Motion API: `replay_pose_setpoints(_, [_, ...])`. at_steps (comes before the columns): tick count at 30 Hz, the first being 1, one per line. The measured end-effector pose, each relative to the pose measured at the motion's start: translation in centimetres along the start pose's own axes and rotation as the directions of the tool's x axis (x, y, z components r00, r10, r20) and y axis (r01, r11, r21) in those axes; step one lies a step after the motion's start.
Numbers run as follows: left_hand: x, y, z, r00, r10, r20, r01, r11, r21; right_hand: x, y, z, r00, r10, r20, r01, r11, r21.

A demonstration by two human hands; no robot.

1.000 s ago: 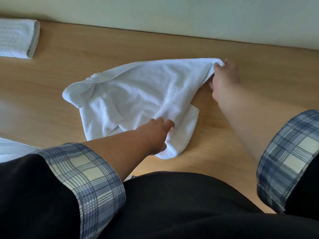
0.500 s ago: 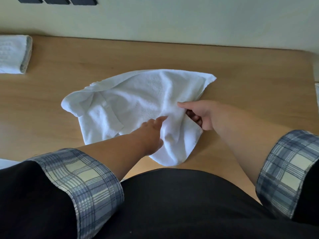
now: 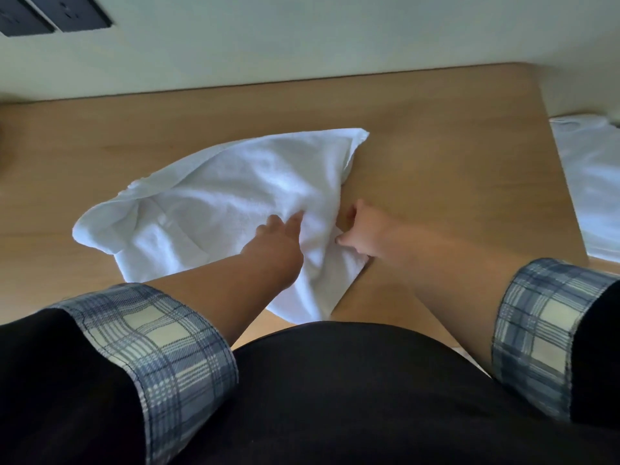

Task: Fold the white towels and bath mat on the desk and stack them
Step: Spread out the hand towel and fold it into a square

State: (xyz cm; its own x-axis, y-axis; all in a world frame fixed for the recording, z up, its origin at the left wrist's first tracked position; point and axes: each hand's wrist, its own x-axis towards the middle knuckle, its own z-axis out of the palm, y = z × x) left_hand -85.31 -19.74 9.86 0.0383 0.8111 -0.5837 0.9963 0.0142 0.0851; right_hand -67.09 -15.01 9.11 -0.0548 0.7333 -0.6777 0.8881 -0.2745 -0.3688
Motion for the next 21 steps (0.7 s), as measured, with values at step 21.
replay_pose_setpoints(21, [4.2,4.0,-1.9,0.950,0.283,-0.130,-0.286,0.958,-0.007,-2.7,3.5,-0.3,0.998,-0.012,0.069,0.000,0.986,0.166])
